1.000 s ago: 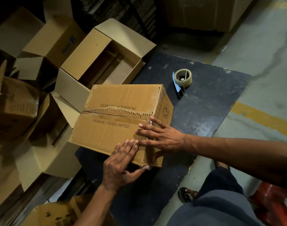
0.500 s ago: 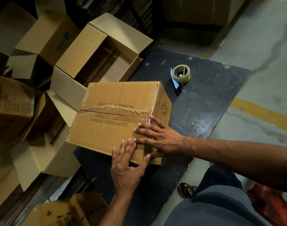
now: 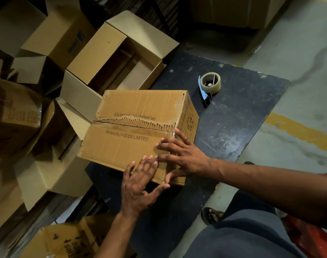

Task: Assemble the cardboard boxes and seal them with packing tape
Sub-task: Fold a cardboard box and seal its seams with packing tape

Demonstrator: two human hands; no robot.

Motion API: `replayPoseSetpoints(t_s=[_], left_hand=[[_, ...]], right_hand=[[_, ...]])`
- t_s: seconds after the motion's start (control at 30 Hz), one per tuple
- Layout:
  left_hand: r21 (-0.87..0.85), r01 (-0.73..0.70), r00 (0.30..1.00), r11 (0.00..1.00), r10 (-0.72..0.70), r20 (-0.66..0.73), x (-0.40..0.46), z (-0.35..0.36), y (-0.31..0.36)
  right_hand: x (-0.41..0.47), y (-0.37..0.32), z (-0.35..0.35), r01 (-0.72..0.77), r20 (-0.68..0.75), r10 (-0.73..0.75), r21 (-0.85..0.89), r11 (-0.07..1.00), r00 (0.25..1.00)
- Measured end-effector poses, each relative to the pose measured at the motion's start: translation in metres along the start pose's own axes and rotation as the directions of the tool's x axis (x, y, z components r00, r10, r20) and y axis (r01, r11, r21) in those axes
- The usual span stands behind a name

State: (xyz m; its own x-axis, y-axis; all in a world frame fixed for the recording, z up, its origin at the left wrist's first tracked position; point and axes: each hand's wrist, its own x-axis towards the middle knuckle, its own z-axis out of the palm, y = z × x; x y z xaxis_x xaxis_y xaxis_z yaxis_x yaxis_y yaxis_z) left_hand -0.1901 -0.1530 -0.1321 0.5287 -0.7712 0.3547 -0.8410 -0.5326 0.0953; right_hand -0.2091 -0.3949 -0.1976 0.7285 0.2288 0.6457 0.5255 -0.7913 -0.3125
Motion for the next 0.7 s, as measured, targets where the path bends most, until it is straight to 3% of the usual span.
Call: replayPoseSetpoints(t_s=[0.23,0.4,0.57,0.7], left_hand=[[0.056,-0.039,0.999,0.998,0.039,-0.001,-0.004,0.005,0.001],[0.101,-0.098,0.995,0.990,0.095,0.034,0.000,-0.002,-0.012],[0.130,0.148,0.987,0.980,-0.139,-0.078,-0.001,0.014,0.011],[0.138,0.321,0.946,0.937,-0.309,-0.104,0.006,0.022,0.031]], right_hand=[[-0.001,-0.001,-0.001,0.016,-0.003,-0.016,-0.006,1.000,1.000],[0.008,0.017,-0.018,0.132,0.110,-0.122,-0.089,0.987,0.986],[0.019,0.012,-0.005,0.098,0.075,-0.088,-0.139,0.985,0.993],[0.026,0.031,-0.026,0.106,0.104,-0.098,-0.069,0.992,0.990]])
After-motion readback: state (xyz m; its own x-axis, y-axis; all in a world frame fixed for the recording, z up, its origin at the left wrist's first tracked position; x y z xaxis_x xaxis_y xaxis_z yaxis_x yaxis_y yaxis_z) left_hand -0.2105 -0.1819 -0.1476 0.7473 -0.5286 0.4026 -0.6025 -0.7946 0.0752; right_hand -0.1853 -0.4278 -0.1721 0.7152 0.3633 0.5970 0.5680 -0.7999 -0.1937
